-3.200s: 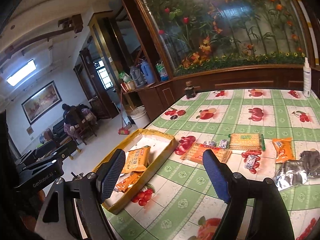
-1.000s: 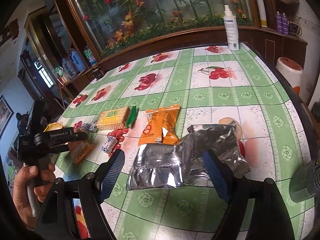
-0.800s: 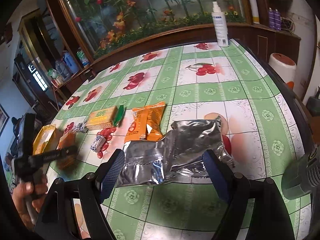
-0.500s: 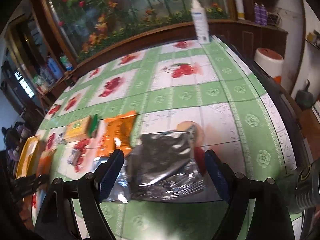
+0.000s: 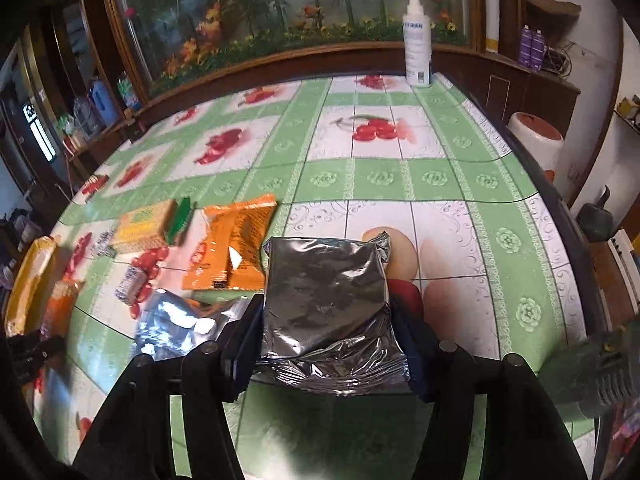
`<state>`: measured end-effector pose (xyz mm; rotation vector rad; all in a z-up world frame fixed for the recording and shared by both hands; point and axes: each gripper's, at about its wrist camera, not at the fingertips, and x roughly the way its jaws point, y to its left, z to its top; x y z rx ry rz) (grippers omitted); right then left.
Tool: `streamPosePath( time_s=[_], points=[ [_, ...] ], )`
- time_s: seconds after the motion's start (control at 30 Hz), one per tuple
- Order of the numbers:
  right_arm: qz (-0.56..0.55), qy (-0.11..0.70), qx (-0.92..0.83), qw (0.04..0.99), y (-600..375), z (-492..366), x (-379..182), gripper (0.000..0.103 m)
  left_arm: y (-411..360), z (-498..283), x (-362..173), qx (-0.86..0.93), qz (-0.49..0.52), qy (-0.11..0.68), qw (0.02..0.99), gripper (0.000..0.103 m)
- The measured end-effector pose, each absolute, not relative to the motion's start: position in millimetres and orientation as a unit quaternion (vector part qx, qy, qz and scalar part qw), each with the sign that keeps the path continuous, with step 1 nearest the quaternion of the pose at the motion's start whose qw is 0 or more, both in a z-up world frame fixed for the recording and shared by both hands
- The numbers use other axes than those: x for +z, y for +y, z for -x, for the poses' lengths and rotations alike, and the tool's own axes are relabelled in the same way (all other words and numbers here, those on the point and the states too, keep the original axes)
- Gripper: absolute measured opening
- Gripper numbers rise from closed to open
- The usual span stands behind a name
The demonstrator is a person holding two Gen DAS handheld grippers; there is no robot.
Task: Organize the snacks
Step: 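Carry the cracker pack into the tray and open the left gripper while the right carries the foil bag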
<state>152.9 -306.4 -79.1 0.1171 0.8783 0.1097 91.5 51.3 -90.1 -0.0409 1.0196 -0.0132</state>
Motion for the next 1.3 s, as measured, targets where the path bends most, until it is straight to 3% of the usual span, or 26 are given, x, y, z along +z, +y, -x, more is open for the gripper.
streamPosePath(
  time_s=[0.3,0.6,1.3],
  points=[
    [-0.115,0.342,0.162,0.918,-266,-96,-16,0.062,50,-52,-45,0.018,0.007,0.436,0.900,0.052],
    [-0.100,0.327,0.258,0.903,-187,-62,5,0.062,73,-16,1,0.074,-0.001,0.378,0.923,0.052],
    [-0.037,0.342,0.377,0.860,-45,-31,3,0.062,157,13,0,0.172,0.025,0.343,0.923,0.053]
  ],
)
